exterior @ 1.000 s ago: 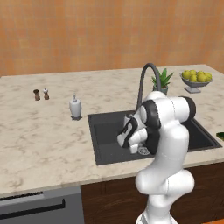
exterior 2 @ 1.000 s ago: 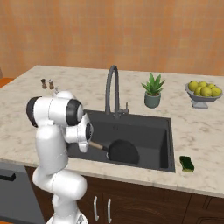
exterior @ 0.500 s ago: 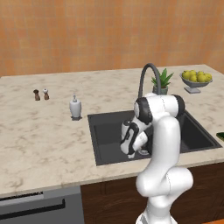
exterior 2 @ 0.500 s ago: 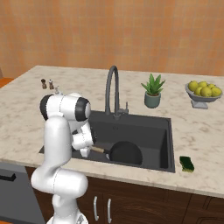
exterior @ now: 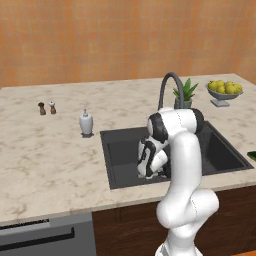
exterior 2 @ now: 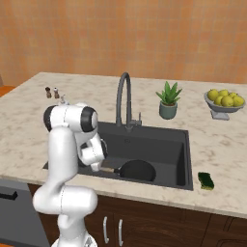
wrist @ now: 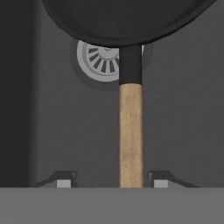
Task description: Pick the pan and sponge and place them into the sink. Then turn on the water.
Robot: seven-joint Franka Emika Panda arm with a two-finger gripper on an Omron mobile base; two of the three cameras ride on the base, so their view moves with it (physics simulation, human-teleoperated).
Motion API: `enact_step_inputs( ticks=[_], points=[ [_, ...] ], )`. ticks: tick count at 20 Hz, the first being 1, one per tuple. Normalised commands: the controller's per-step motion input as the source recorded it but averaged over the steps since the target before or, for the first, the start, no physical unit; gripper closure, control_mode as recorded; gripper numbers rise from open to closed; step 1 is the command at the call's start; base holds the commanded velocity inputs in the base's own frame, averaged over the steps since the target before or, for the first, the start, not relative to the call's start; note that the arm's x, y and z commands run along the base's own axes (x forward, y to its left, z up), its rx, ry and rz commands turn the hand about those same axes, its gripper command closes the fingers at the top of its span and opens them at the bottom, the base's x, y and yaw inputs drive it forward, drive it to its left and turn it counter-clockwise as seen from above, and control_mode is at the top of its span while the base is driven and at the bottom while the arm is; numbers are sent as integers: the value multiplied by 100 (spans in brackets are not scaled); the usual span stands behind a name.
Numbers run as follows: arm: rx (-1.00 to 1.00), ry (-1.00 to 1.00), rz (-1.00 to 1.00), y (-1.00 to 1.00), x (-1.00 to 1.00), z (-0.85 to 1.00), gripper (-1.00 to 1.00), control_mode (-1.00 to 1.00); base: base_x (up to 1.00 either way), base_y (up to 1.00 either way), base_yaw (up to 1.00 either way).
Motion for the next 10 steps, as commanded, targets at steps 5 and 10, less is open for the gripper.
enact_step_inputs(
  ticks=[5, 10],
  points=[
    [0, -28, -1, 4, -33, 20, -100, -100, 0, 0, 0],
    [0, -28, 0, 45, -74, 96, -100, -100, 0, 0, 0]
  ],
)
